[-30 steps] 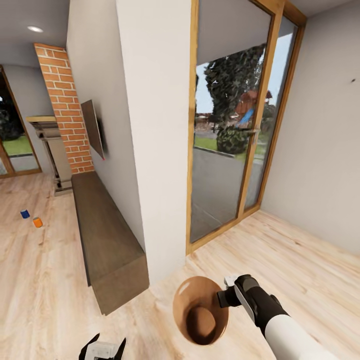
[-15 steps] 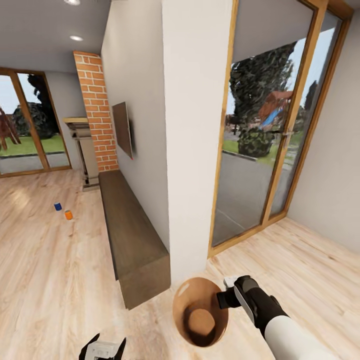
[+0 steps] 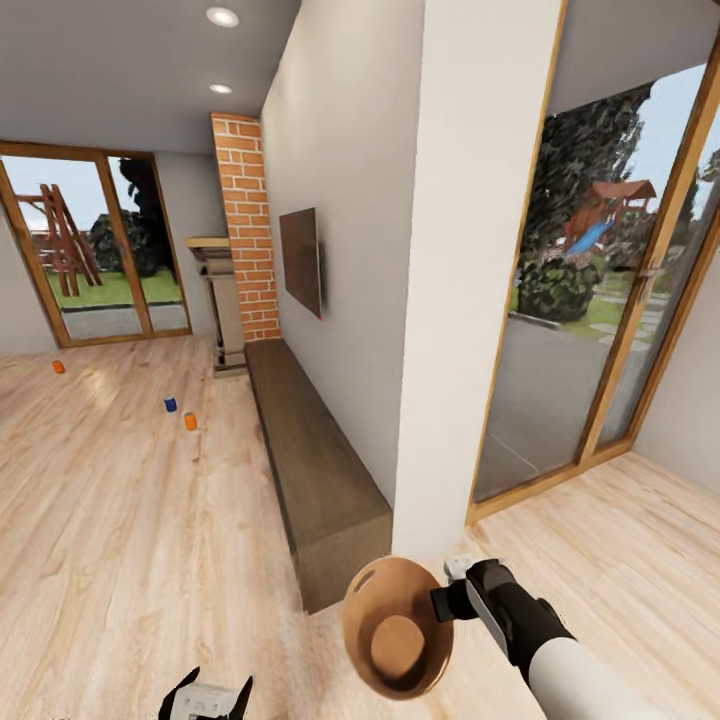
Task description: Put the three can of soda from the living room inside the tash can in the kitchen.
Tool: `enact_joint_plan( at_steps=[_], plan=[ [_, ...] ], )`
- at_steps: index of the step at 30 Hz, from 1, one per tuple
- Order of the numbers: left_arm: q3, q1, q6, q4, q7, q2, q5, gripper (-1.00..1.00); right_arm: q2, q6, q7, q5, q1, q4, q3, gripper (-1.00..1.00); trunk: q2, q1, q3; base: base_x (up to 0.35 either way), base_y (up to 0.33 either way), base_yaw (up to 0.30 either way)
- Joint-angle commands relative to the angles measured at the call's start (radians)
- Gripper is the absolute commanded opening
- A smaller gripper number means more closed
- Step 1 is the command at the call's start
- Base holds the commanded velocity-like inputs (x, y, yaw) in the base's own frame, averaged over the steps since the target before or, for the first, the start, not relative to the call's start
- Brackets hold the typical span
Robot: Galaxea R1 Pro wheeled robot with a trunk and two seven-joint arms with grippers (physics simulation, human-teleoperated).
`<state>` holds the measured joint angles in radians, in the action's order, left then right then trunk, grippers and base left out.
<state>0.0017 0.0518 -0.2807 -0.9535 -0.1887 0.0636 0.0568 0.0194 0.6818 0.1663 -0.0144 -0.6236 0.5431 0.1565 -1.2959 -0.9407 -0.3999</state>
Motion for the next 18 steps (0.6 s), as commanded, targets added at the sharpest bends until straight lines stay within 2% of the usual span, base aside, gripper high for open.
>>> enact_joint_plan(
  at_steps=[1, 3, 7, 18],
  plan=[
    [-0.006, 0.006, -0.006, 0.006, 0.005, 0.006, -0.006, 1.00, -0.006, -0.006, -0.004, 0.001, 0.004, -0.006, -0.004, -1.00, 0.000, 0.000, 0.000, 0.000, 0.000, 0.000],
    [-0.006, 0.014, -0.017, 0.009, 0.005, 0.005, -0.017, 1.00, -0.012, -0.007, -0.005, 0.016, 0.004, -0.018, -0.004, -1.00, 0.000, 0.000, 0.000, 0.000, 0.000, 0.000],
    [-0.006, 0.014, -0.023, 0.009, 0.005, 0.005, -0.019, 1.00, -0.012, -0.007, -0.005, -0.060, 0.004, -0.020, -0.004, -1.00, 0.000, 0.000, 0.000, 0.000, 0.000, 0.000],
    [-0.006, 0.014, -0.023, 0.009, 0.005, 0.005, -0.019, 1.00, -0.012, -0.007, -0.005, -0.124, 0.004, -0.020, -0.004, -1.00, 0.000, 0.000, 0.000, 0.000, 0.000, 0.000]
  ],
)
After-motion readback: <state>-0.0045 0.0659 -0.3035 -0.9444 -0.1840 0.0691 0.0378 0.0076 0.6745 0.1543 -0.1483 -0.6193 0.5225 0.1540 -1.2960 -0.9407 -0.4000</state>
